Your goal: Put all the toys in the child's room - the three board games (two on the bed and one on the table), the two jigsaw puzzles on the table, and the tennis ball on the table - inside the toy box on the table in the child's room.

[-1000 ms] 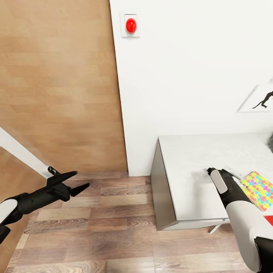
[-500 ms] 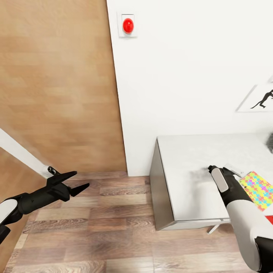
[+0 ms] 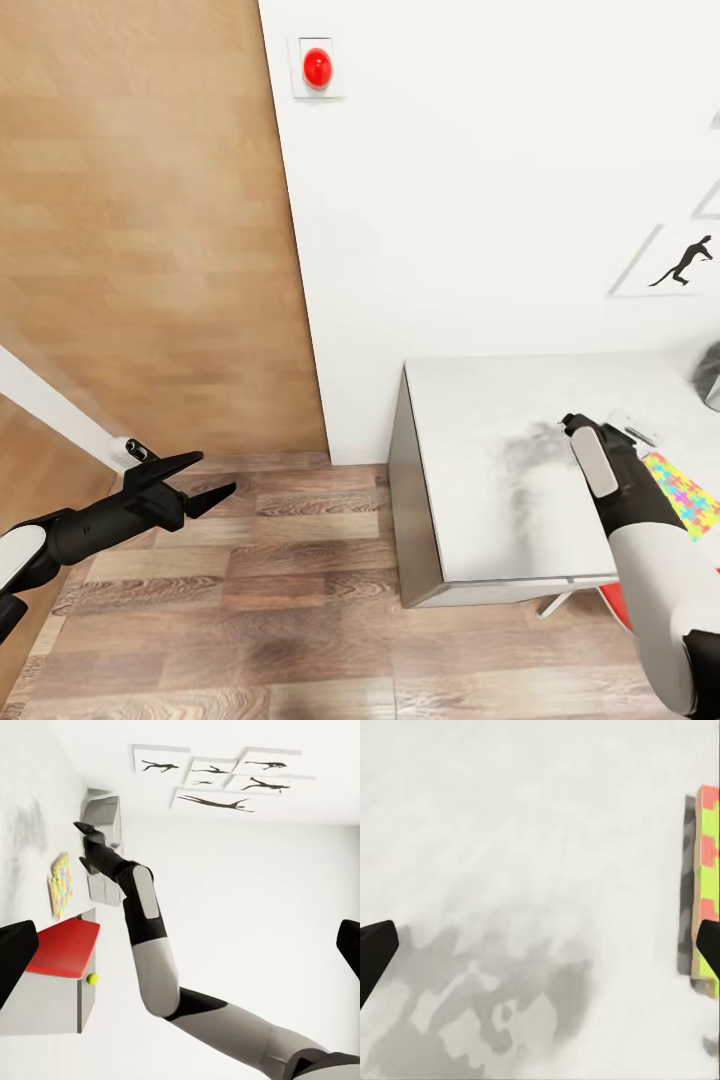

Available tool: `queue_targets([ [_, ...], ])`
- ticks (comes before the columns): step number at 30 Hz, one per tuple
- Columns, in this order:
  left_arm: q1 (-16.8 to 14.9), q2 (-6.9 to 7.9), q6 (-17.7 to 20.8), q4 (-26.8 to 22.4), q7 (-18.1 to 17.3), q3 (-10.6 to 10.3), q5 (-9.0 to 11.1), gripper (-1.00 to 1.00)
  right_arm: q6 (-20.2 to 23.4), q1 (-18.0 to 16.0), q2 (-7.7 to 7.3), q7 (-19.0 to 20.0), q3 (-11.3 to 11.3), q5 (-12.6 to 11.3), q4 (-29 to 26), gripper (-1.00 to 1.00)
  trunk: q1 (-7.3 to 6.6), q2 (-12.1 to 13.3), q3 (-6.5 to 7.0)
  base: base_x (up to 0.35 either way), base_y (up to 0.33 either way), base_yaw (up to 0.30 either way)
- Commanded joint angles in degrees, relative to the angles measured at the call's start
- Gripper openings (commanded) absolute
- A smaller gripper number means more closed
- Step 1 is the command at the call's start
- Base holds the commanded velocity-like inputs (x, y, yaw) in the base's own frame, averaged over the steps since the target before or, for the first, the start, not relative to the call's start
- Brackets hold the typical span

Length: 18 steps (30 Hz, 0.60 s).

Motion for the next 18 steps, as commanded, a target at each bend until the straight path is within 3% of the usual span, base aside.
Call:
queue_targets([
  [1, -0.08, 0.05, 0.05, 0.05, -0.43, -0.13, -0.2, 1.0, 0.61, -0.02, -0.3, -0.32, -0.01, -0.34, -0.28, 1.0, 0.03, -0.1, -0.09, 0.0, -0.004, 0.0],
  [12, -0.08, 0.05, 0.05, 0.04, -0.43, -0.14, -0.15, 1.0, 4.16, -0.11, -5.28, -0.24, -0.56, -0.98, -0.12, 1.0, 0.03, -0.1, -0.09, 0.0, -0.013, 0.0],
  [18, -0.08, 0.05, 0.05, 0.05, -0.43, -0.14, -0.16, 1.0, 4.43, -0.11, -8.19, -0.14, -0.78, -1.43, 2.23, 1.0, 0.03, -0.1, -0.09, 0.0, -0.212, 0.0],
])
